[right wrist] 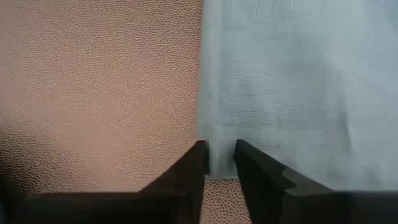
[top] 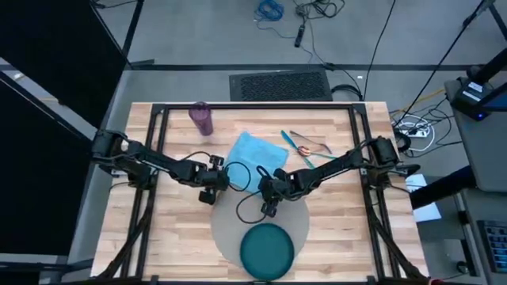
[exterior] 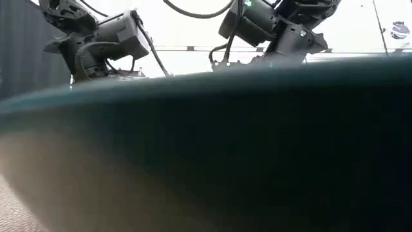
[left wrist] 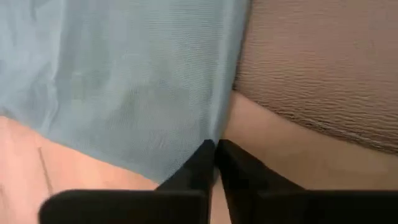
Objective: Set table place
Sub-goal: Fold the blue table napkin
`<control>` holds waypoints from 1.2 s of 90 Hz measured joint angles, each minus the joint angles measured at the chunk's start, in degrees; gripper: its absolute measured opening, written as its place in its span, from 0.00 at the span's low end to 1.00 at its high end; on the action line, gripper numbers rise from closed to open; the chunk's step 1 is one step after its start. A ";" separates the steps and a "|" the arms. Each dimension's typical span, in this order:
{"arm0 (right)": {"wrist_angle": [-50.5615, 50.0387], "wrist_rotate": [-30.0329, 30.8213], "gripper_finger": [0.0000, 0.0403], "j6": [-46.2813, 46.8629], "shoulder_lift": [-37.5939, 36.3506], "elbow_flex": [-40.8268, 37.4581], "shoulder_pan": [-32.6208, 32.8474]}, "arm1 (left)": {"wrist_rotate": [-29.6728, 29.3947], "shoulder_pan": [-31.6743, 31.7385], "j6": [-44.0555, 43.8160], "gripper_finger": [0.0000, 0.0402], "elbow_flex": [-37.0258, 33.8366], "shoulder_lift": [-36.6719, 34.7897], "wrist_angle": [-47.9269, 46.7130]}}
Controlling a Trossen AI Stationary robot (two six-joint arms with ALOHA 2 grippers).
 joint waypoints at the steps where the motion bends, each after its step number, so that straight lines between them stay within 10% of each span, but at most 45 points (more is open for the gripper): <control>1: 0.00 0.00 0.10 -0.02 0.01 0.00 -0.01 | -0.15 -0.01 0.00 0.01 0.00 0.01 0.03; 55: -3.22 3.00 0.00 -4.41 -8.47 -0.22 0.08 | -12.77 -2.04 0.00 0.00 1.38 -3.10 1.18; 108: -3.40 5.60 0.00 -13.88 -24.26 7.29 0.45 | -27.56 -8.45 0.00 0.00 1.51 -29.81 3.05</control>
